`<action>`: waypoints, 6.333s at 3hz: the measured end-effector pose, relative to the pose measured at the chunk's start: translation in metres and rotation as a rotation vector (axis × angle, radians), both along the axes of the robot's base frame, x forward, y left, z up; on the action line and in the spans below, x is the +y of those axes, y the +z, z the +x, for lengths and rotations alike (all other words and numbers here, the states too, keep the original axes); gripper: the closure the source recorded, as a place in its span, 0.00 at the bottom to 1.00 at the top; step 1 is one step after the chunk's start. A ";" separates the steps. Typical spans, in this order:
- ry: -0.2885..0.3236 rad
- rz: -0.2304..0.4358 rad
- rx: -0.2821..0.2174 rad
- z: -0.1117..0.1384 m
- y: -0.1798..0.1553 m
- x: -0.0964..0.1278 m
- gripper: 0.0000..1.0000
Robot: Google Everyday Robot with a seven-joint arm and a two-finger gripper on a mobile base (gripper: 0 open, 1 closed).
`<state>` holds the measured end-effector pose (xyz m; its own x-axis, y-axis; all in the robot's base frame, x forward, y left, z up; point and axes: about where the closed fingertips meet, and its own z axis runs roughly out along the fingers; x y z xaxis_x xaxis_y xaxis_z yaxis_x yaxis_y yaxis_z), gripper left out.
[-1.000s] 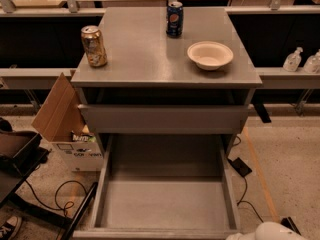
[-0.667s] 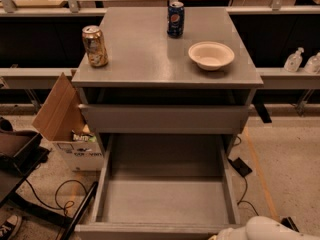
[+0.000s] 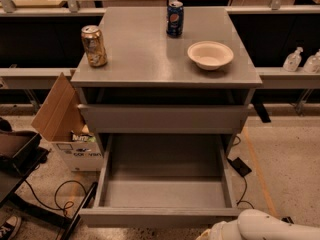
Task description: Close middle drawer
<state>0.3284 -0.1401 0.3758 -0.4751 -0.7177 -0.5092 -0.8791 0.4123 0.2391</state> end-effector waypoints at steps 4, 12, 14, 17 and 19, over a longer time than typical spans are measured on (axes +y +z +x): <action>0.009 -0.034 -0.128 0.143 0.053 0.071 1.00; -0.088 -0.059 -0.175 0.290 0.042 0.060 1.00; -0.181 -0.055 -0.205 0.334 0.039 0.039 1.00; 0.163 -0.161 -0.129 0.201 0.107 0.032 1.00; 0.151 -0.396 -0.125 0.088 0.176 -0.015 1.00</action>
Offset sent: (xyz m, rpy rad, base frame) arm 0.1346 0.0832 0.0354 -0.0175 -0.1022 0.0374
